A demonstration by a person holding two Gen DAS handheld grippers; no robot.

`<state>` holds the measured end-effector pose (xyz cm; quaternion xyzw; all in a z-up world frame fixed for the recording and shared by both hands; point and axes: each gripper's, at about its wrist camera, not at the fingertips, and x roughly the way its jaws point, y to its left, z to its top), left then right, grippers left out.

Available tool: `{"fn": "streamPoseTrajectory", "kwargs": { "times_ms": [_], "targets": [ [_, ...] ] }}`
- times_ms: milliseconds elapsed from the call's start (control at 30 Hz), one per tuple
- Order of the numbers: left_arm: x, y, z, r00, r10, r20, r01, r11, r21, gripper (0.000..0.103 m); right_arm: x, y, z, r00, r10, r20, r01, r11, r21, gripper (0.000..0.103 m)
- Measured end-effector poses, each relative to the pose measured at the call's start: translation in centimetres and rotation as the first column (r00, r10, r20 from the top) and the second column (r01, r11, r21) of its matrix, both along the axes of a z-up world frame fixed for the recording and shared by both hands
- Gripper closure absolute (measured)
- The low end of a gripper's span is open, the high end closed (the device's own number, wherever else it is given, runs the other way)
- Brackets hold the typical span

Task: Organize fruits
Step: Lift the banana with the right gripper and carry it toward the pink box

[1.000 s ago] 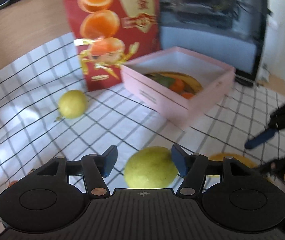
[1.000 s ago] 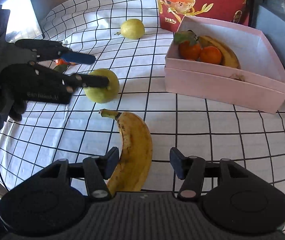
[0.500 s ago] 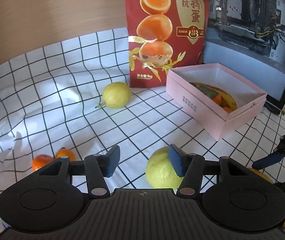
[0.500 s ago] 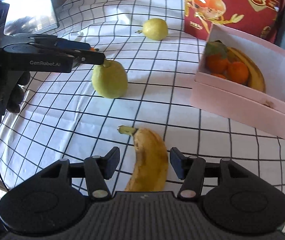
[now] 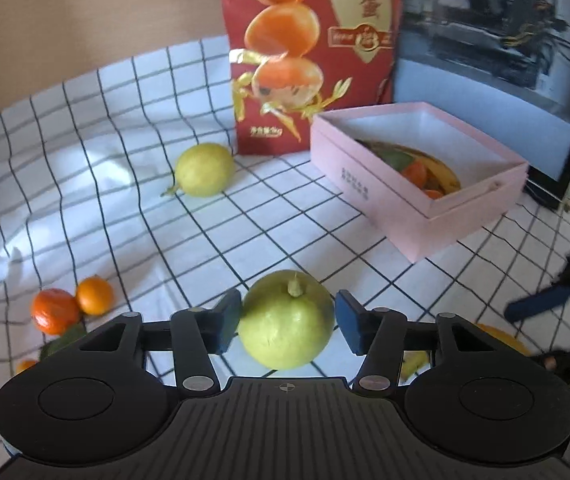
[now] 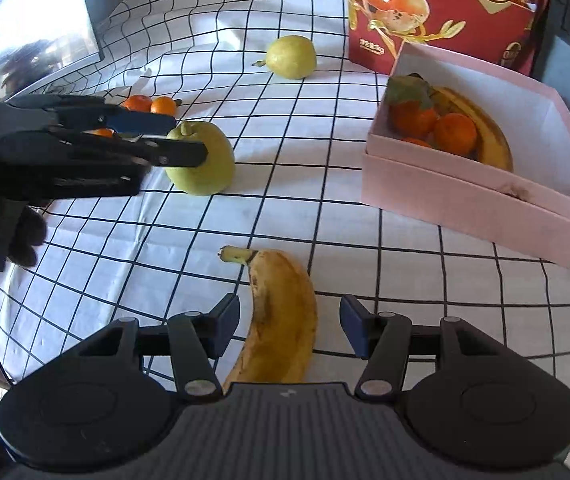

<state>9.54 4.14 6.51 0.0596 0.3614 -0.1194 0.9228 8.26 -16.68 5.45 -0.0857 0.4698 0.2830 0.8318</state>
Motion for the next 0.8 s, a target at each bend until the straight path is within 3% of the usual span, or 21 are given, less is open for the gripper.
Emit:
{"fn": "streamPoseTrajectory", "kwargs": {
  "times_ms": [100,267,467,800],
  "targets": [
    [1.0,0.1,-0.4,0.999,0.030,-0.013,-0.030,0.999,-0.023,0.039,-0.3,-0.2,-0.2,1.000,-0.004,-0.003,0.004,1.000,-0.011,0.046],
    [2.8,0.9,-1.3,0.992,0.079,-0.103,-0.089,0.991,-0.095,0.037,-0.5,0.0,-0.9,1.000,-0.008,-0.017,0.007,1.000,-0.028,0.046],
    [3.0,0.8,-1.5,0.991,0.072,-0.117,-0.083,0.992,-0.094,0.037,-0.6,0.1,-1.6,0.999,-0.034,-0.042,0.033,0.999,-0.031,0.046],
    [3.1,0.9,-1.6,0.990,0.058,-0.125,-0.069,0.994,-0.089,0.038,-1.1,1.2,-2.0,0.999,-0.041,0.005,0.041,0.996,-0.075,0.040]
  ]
}}
